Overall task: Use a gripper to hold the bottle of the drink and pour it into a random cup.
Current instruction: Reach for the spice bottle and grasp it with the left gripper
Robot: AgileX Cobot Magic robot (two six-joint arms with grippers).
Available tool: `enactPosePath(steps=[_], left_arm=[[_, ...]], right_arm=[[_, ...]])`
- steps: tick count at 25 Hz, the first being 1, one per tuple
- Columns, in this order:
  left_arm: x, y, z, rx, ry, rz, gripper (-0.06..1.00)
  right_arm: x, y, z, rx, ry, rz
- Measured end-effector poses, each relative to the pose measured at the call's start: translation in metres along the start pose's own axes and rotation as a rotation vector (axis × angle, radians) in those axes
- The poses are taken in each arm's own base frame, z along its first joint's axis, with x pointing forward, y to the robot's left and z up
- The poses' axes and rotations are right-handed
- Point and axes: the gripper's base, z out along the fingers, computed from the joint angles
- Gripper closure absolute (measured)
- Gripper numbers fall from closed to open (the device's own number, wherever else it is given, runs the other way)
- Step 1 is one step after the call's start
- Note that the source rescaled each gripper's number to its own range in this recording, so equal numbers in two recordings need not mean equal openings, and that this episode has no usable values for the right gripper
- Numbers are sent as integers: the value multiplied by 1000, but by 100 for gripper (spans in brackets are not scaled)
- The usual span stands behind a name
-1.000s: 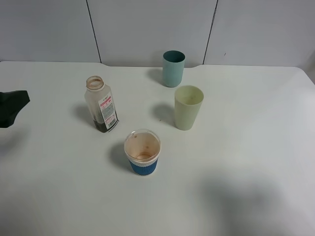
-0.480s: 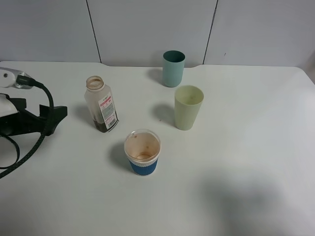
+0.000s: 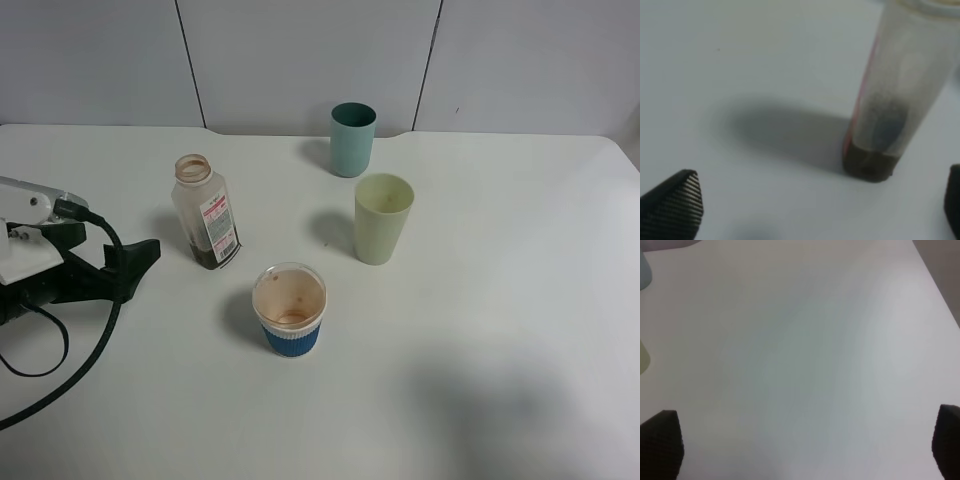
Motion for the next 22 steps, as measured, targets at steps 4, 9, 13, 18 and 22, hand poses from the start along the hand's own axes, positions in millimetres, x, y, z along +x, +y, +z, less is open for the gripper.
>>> enactPosePath(steps=[4, 9, 13, 18, 22], left_arm=[[7, -3, 5, 42, -18, -5, 1], [22, -5, 13, 85, 29, -17, 2], [38, -4, 18, 86, 119, -27, 2], [36, -4, 29, 108, 107, -12, 2], [29, -5, 39, 128, 72, 1, 2]], right_arm=[[0, 0, 0, 0, 0, 0], [0, 0, 0, 0, 0, 0], [0, 0, 0, 0, 0, 0], [0, 0, 0, 0, 0, 0], [0, 0, 0, 0, 0, 0]])
